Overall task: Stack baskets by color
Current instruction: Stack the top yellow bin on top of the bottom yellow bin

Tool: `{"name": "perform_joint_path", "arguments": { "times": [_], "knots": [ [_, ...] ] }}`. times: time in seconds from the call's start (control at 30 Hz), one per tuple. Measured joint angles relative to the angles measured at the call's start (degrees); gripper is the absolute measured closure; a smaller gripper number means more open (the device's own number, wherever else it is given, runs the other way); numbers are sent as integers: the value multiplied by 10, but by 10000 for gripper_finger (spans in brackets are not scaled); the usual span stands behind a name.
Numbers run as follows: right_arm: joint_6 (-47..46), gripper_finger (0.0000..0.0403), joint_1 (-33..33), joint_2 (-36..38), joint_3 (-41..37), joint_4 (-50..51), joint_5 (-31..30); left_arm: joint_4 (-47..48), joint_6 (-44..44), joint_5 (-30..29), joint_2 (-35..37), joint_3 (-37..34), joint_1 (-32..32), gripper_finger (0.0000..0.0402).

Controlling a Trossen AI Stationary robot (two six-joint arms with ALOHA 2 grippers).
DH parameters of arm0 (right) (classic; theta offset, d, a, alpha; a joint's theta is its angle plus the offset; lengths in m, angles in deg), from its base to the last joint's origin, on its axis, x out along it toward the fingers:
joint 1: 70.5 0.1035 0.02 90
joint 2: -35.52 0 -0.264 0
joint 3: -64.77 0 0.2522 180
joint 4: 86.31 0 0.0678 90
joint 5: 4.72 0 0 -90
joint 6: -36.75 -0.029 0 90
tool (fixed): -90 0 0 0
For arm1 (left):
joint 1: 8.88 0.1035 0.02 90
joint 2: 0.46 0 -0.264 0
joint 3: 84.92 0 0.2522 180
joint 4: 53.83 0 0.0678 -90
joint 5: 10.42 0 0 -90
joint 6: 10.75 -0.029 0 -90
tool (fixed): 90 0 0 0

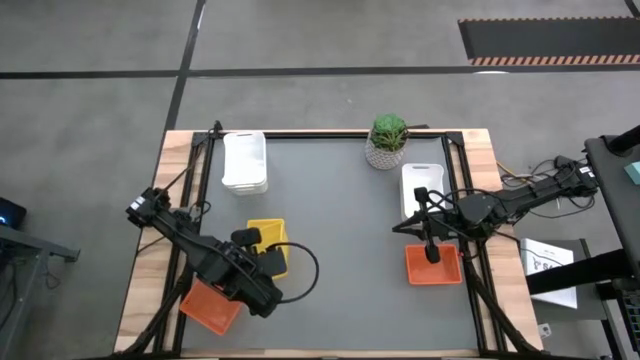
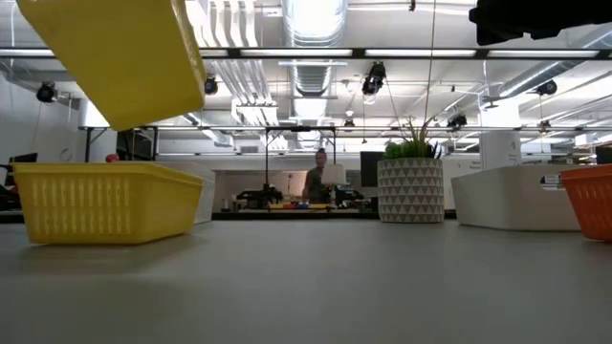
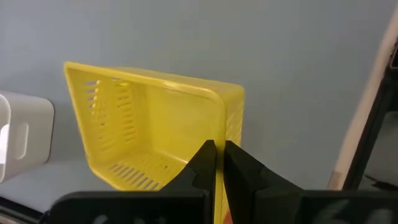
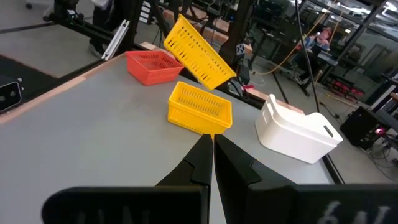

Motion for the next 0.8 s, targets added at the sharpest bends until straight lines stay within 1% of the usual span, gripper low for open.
{"name": "perform_joint_path", "arguments": {
  "times": [0.4, 0.8],
  "knots": [
    [1, 394, 0, 0, -3, 1, 0, 1, -1, 1, 0, -23, 6, 401],
    [2, 394, 0, 0, -3, 1, 0, 0, -2, 0, 0, -23, 7, 401]
  ]
}}
